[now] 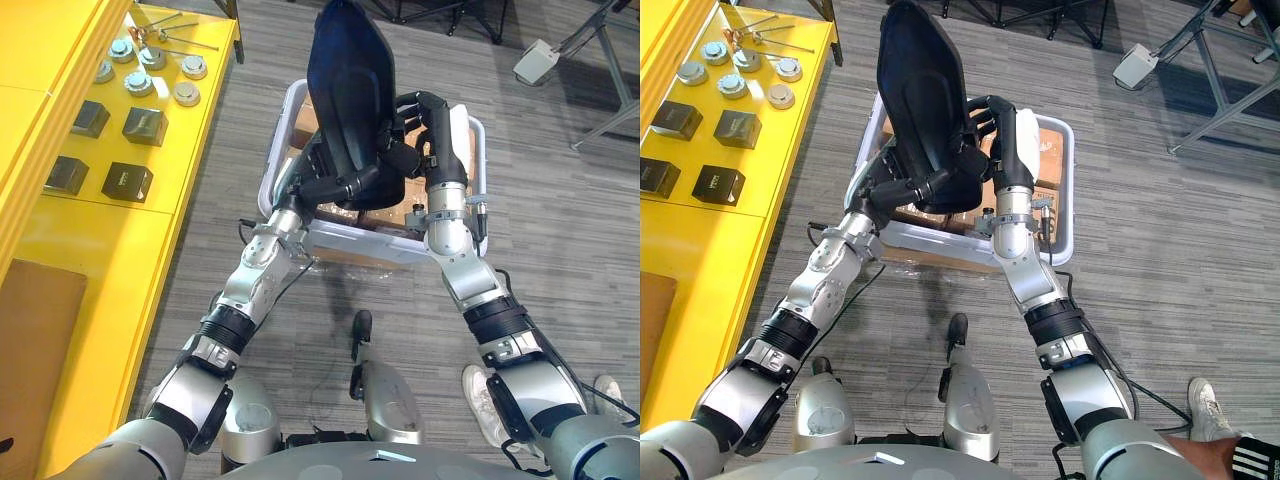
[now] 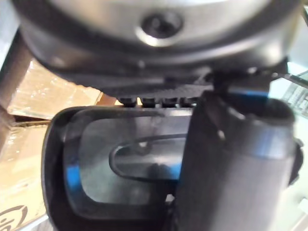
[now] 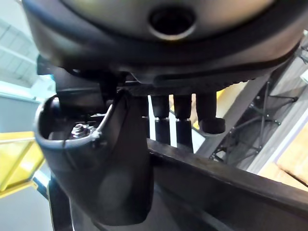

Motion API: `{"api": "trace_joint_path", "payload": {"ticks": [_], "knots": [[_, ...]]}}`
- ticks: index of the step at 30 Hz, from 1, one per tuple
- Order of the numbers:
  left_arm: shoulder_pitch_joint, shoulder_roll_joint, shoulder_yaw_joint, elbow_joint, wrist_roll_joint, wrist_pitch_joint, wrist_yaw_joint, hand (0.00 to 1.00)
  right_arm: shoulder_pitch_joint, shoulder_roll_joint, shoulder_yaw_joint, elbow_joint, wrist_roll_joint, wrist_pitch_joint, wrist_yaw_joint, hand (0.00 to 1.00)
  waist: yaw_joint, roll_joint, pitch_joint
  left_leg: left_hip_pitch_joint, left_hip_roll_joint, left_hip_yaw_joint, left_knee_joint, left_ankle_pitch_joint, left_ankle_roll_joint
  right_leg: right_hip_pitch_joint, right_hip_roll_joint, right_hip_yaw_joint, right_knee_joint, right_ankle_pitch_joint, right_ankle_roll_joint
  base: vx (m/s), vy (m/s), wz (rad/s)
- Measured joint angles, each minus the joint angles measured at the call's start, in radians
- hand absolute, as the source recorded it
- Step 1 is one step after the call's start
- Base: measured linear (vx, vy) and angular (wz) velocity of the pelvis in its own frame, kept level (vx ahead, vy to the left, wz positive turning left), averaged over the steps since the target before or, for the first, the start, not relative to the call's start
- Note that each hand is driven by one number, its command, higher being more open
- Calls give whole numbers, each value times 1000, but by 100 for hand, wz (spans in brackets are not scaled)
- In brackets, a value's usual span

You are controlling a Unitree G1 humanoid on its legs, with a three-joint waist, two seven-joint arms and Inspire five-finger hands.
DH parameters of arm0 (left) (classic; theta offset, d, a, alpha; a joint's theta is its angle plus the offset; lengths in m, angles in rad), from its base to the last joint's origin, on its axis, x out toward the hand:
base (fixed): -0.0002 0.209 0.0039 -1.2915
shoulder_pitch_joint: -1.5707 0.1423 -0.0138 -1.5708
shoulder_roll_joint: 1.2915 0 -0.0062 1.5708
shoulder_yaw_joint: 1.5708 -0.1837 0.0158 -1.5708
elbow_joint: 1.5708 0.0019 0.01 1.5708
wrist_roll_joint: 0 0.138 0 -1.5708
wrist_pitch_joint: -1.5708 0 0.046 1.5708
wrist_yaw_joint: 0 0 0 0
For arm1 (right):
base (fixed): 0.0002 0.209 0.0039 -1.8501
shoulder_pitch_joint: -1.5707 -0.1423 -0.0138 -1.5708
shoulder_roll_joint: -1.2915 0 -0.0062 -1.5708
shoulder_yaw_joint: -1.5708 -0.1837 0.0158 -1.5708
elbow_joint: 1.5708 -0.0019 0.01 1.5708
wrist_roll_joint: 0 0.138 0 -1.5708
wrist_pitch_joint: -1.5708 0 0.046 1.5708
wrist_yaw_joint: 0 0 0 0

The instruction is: Walk over and take three plastic housings, then place them on the shelf

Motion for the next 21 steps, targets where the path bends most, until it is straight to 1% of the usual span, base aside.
{"api": "trace_joint_path", "payload": {"ticks": [1,6,9,11,12,13,14,16,17,18,20,21], "knots": [[-1,-6,-4,18,31,2,26,100,5,0,10,0,2,0,2,0,0,1,-3,1,0,0,0,0,0,0,0,0,0,0,0,-30,16,-1],[-1,-23,-29,59,35,7,114,100,20,5,39,-14,38,0,37,0,-4,4,-16,1,0,1,0,-1,0,0,0,2,0,1,1,-6,5,0],[-1,-45,-22,64,31,7,188,100,21,24,50,-43,37,0,47,0,-1,4,-16,1,0,1,2,-2,0,0,1,4,0,2,2,-10,10,0],[-1,-64,1,89,29,-1,266,100,21,43,58,-68,38,0,53,0,-2,4,-16,4,2,1,13,-9,0,6,2,7,0,2,2,-31,37,-3],[-1,-70,12,99,29,-2,283,0,22,43,64,-75,38,0,55,0,-1,4,-16,5,4,2,18,-12,0,9,2,8,0,2,2,-30,44,-5],[-1,-77,29,119,23,-2,314,0,27,44,73,-87,37,1,59,0,0,4,-16,13,7,4,23,-18,-2,18,4,8,-2,2,2,-32,47,-5],[-1,-78,41,136,22,-6,325,0,30,44,83,-89,37,1,59,0,2,4,-17,15,11,4,31,-25,-3,27,7,8,-6,1,1,-36,44,-4],[0,-77,49,149,4,-27,308,0,31,46,87,-89,37,1,59,0,7,1,-18,14,14,5,38,-33,-2,33,10,7,-18,-1,-2,-30,35,-3],[0,-76,50,160,-27,-42,278,0,31,51,87,-89,38,2,58,0,11,1,-18,13,14,5,41,-35,-2,33,10,7,-18,-1,-2,-5,45,-1],[0,-76,51,173,-71,-48,220,0,31,52,86,-89,38,2,58,0,13,1,-18,13,14,4,43,-36,-2,33,10,7,-18,0,-1,12,37,1],[0,-76,51,178,-103,-48,170,0,32,52,86,-89,38,2,57,0,14,1,-18,13,14,4,43,-36,-2,33,10,7,-18,3,3,11,15,0],[0,-77,51,187,-132,-48,106,0,32,52,81,-90,37,2,44,0,12,0,-19,13,14,5,43,-36,-2,34,10,7,-18,4,4,0,0,0]]}}
